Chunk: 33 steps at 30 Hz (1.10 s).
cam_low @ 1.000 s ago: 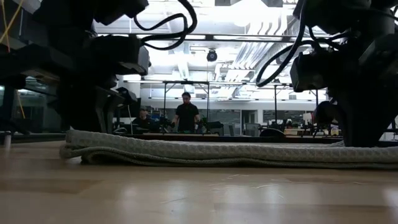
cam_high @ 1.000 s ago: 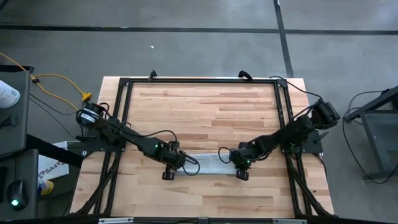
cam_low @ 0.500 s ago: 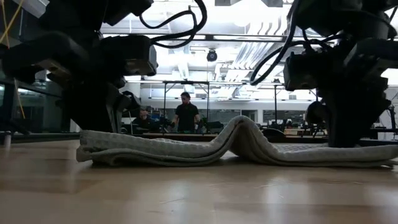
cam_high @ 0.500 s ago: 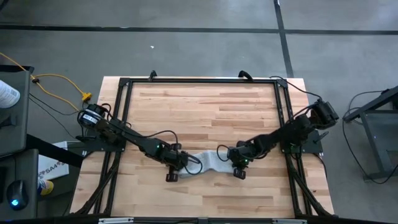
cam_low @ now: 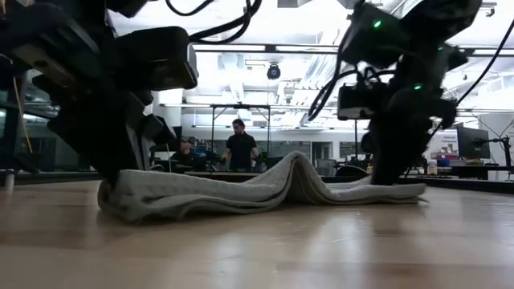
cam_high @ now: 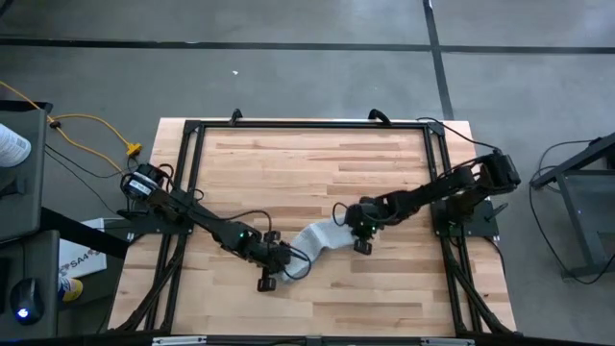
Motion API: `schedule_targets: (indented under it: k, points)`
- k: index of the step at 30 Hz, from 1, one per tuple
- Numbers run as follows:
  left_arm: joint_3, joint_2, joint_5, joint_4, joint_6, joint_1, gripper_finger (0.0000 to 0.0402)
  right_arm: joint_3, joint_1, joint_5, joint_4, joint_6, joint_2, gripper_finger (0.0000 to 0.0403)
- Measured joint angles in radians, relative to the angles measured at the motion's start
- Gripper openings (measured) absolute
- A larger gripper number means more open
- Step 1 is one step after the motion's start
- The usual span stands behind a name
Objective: Fold microfiber towels
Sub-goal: Fold the gray towel on the table
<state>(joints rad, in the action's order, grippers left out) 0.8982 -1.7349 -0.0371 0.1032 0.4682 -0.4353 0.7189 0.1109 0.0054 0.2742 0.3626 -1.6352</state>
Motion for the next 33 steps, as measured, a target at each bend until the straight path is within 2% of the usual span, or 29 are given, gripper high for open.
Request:
schedule_targets:
  k: [8, 11, 18, 26, 33]
  points:
    - [0.058, -0.083, -0.062, -0.068, 0.059, -0.004, 0.0000, -0.001, -0.135, -0.016, -0.059, -0.172, -0.001, 0.0002]
    - [0.105, -0.119, -0.083, -0.062, 0.010, -0.004, 0.0000, -0.002, -0.176, -0.060, -0.077, -0.255, -0.002, 0.0002]
    - [0.173, -0.159, -0.112, -0.049, -0.065, -0.003, 0.0000, -0.003, -0.247, -0.083, -0.121, -0.438, -0.003, 0.0002]
    - [0.184, -0.159, -0.115, -0.053, -0.018, -0.003, 0.0000, -0.004, -0.315, -0.058, -0.234, -0.502, -0.005, 0.0002]
    - [0.217, -0.158, -0.153, -0.053, -0.026, 0.010, 0.0000, -0.003, -0.362, -0.122, -0.332, -0.518, -0.004, 0.0002]
